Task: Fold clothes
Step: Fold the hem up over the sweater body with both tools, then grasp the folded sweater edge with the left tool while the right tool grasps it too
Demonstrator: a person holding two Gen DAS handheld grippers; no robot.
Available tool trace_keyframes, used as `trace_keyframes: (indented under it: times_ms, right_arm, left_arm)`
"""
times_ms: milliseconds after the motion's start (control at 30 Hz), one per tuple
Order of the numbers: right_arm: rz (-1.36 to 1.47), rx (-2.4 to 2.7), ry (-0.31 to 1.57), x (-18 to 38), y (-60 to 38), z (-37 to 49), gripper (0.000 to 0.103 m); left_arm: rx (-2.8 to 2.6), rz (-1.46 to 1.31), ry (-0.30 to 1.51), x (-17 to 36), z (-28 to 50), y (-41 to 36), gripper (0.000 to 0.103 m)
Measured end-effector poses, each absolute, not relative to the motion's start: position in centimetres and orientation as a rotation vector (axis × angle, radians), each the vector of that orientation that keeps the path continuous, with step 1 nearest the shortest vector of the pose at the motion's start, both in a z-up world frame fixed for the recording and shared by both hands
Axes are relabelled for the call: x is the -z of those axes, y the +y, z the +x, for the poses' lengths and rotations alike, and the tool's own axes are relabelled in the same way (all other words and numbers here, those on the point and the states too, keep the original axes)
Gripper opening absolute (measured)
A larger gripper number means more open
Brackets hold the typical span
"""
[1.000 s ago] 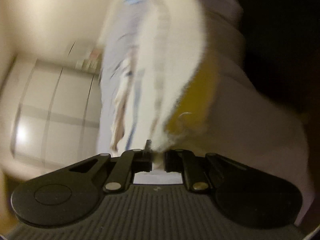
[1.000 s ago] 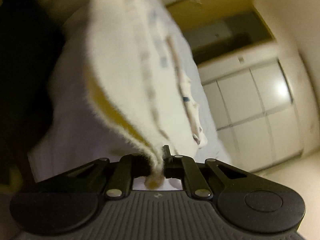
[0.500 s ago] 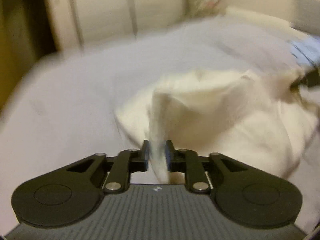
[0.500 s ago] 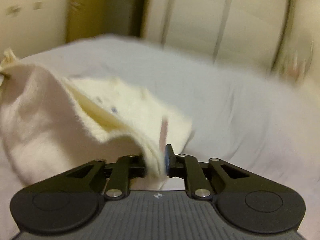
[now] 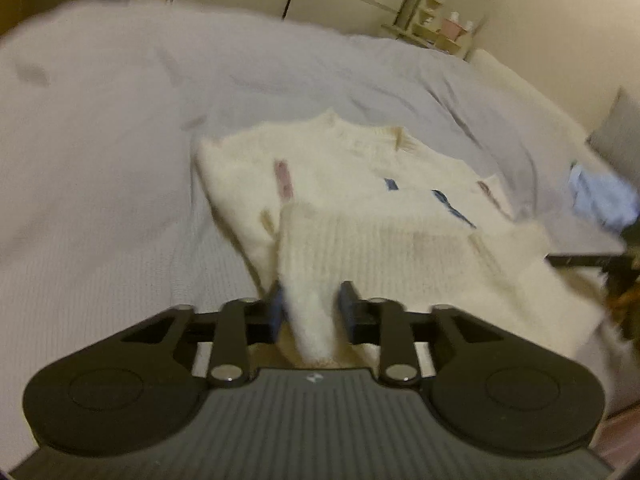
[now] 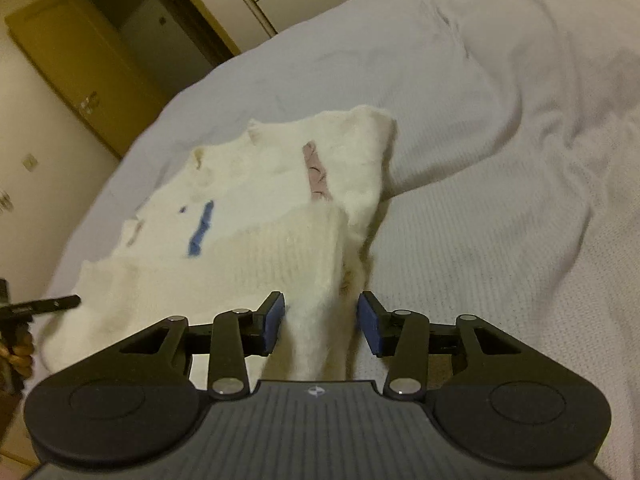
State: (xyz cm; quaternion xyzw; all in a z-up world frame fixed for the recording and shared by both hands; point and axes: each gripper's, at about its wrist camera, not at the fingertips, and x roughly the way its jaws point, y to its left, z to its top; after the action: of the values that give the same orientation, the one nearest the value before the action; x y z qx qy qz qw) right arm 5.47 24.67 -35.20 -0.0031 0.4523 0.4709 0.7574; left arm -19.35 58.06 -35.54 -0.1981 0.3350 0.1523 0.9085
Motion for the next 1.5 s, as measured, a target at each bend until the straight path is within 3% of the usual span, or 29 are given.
trace_keyframes:
  times_ms: [100,267,467,633,867,1067,1133,1167,1200,1233,1300,1400,1500]
  right_arm:
    - [-0.165,-1.006,0.889,34.4,25.4,3.3,0.014]
    - [-0.456,-0.971,0.611,31.5,26.3,-2.2,0.012]
    - [-0.437,-0.950,0.377,27.7,27.6,-2.8,0.011]
    - [-0.310,-0.934,0.408,26.5,31.3,3.8,0.011]
    - [-0.286,-0.896,0.485,28.3,37.3,10.8,0.011]
    - [-0.415,-0.828,0.640,35.0,41.7,13.6,0.012]
    - [-0.471,-0.800,0.637,36.5,42.2,13.4,0.015]
    - [-0.479,-0.772,0.635,36.6,42.1,13.3,0.021]
    - [-0.479,-0.740,0.633,36.5,42.0,13.3,0.048]
    - [-0.480,-0.708,0.630,36.4,41.9,13.2,0.060]
    - [-0.459,-0.714,0.603,35.3,40.1,12.2,0.058]
    - [-0.357,-0.666,0.600,33.5,35.6,9.9,0.060]
    - [-0.192,-0.658,0.674,32.0,29.5,6.9,0.062]
  left_arm:
    - [-0.348,-0.258,0.660,33.9,-20.9,55.3,0.009]
    - [-0.394,-0.067,0.602,32.3,-21.6,52.3,0.009]
    - [-0.489,-0.035,0.495,29.8,-20.6,54.3,0.010]
    - [-0.560,-0.086,0.453,29.0,-16.4,59.6,0.010]
    - [-0.590,-0.038,0.559,31.7,-9.4,64.5,0.010]
    - [-0.617,-0.007,0.735,37.3,-5.0,66.5,0.012]
    - [-0.631,0.011,0.757,38.1,-4.6,66.6,0.018]
    - [-0.644,0.020,0.757,38.1,-4.5,66.7,0.021]
    - [-0.650,0.014,0.753,37.7,-4.7,66.9,0.026]
    - [-0.647,-0.004,0.747,37.2,-5.3,67.1,0.030]
    - [-0.681,-0.068,0.734,36.0,-7.4,67.5,0.034]
    - [-0.731,-0.200,0.721,33.8,-11.9,68.0,0.031]
    - [-0.705,-0.400,0.682,31.5,-17.9,66.3,0.034]
